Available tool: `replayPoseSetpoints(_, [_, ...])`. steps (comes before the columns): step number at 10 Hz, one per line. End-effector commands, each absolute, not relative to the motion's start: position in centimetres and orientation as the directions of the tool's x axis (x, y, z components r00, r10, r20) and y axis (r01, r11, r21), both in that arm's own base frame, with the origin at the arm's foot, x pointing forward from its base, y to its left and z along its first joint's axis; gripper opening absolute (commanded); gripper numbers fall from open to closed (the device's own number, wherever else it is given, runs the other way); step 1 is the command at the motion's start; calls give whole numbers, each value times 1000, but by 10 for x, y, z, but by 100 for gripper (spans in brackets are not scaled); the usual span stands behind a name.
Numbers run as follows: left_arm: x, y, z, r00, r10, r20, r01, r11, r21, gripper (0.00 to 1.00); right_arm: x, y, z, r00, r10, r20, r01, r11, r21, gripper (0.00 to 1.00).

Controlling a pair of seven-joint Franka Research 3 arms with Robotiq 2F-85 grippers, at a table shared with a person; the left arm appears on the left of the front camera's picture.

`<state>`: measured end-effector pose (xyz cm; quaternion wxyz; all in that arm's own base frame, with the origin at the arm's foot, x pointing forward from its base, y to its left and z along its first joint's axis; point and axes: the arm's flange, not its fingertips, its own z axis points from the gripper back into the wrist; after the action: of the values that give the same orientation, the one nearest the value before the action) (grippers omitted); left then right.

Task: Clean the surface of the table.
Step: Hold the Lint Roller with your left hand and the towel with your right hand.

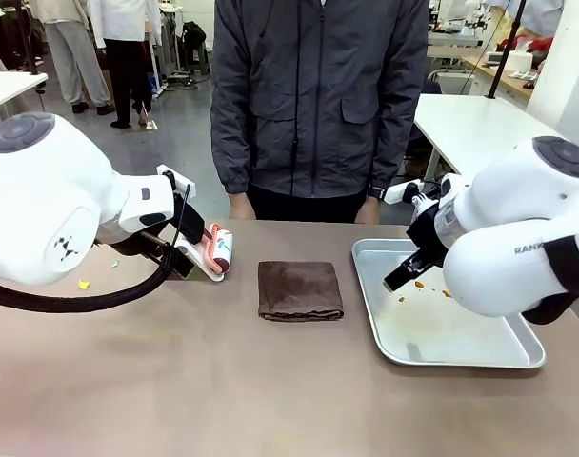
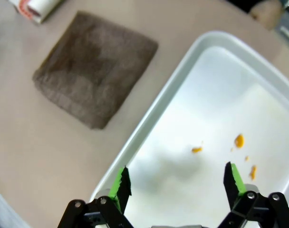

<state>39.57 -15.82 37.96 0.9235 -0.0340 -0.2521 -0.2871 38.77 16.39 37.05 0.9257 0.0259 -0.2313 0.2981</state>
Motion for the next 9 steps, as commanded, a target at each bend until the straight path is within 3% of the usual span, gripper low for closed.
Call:
replayPoseSetpoints(1, [376,-139,421,834,-416,363,475,876,-87,100,368,149,407,851,396,346,-453,886,101,100])
replayPoseSetpoints(2, [368,-135,435,899,-333,286,391,903,-177,100,360,138,421,904,296,308,-365,910,197,100])
replayPoseSetpoints(4, [355,-116,461,940,-235,245,310,891,-333,100,340,115,443,932,214,292,-326,846,422,100])
replayPoseSetpoints(6, [346,-67,482,947,-118,300,275,780,-562,100,306,79,457,946,98,308,-276,743,610,100])
replayPoseSetpoints(7, [335,-31,489,934,-21,358,280,667,-691,100,290,52,454,949,33,312,-258,649,716,100])
replayPoseSetpoints(9, [313,29,487,907,153,394,264,522,-811,100,274,2,442,957,-141,252,-147,514,845,100])
